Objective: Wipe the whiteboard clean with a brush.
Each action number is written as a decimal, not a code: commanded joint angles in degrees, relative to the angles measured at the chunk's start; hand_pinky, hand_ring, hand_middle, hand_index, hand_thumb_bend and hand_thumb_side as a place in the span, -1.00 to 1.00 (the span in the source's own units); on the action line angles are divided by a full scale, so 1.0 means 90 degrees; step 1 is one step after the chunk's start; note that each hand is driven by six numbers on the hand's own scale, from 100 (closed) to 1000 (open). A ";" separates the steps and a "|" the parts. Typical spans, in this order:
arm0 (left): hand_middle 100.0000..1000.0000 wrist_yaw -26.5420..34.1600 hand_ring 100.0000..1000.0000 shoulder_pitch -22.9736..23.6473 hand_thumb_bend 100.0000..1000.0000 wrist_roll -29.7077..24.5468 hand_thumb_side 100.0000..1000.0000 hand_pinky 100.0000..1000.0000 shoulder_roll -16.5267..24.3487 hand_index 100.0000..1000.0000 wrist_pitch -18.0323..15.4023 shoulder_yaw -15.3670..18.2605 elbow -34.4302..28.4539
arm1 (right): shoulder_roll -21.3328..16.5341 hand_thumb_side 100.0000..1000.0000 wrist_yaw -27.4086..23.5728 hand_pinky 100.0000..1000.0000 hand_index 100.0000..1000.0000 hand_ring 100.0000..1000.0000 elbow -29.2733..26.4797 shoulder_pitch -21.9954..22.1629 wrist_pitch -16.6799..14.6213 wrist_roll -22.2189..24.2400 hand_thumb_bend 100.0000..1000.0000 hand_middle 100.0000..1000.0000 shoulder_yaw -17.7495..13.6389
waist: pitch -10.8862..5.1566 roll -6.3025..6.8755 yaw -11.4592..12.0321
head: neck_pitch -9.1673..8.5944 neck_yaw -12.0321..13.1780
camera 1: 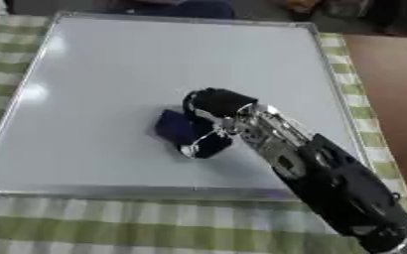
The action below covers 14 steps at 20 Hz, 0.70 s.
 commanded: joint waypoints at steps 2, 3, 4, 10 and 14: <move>0.44 0.0021 0.45 -0.0018 -0.71 -0.0023 1.00 0.18 0.0094 0.31 -0.0002 -0.0003 -0.0119 | -0.0321 -0.21 -0.0020 0.12 -1.00 0.36 -0.0214 0.0031 -0.0010 -0.0052 -0.78 0.08 -0.0026 | -0.0160 0.0028 -0.0035 | -0.0034 0.0066; 0.45 0.0020 0.46 -0.0014 -0.71 -0.0023 1.00 0.18 0.0096 0.31 -0.0001 -0.0003 -0.0119 | -0.0356 -0.22 -0.0031 0.12 -1.00 0.35 -0.0255 0.0055 -0.0009 -0.0061 -0.78 0.07 -0.0033 | -0.0164 0.0028 -0.0042 | -0.0033 0.0078; 0.45 0.0019 0.46 -0.0011 -0.71 -0.0025 1.00 0.18 0.0096 0.31 0.0000 -0.0004 -0.0119 | -0.0391 -0.22 -0.0044 0.12 -1.00 0.35 -0.0293 0.0081 -0.0002 -0.0070 -0.78 0.07 -0.0045 | -0.0167 0.0030 -0.0048 | -0.0031 0.0092; 0.45 0.0013 0.46 0.0009 -0.72 -0.0024 1.00 0.18 0.0103 0.31 0.0005 0.0001 -0.0119 | -0.0578 -0.27 -0.0090 0.08 -1.00 0.31 -0.0435 0.0262 0.0087 -0.0145 -0.79 0.00 -0.0133 | -0.0171 0.0042 -0.0077 | -0.0023 0.0157; 0.45 0.0005 0.46 0.0019 -0.72 -0.0020 1.00 0.18 0.0105 0.31 0.0007 0.0007 -0.0119 | -0.0747 -0.28 -0.0153 0.07 -1.00 0.29 -0.0598 0.0411 0.0177 -0.0238 -0.81 -0.02 -0.0242 | -0.0170 0.0045 -0.0112 | -0.0016 0.0236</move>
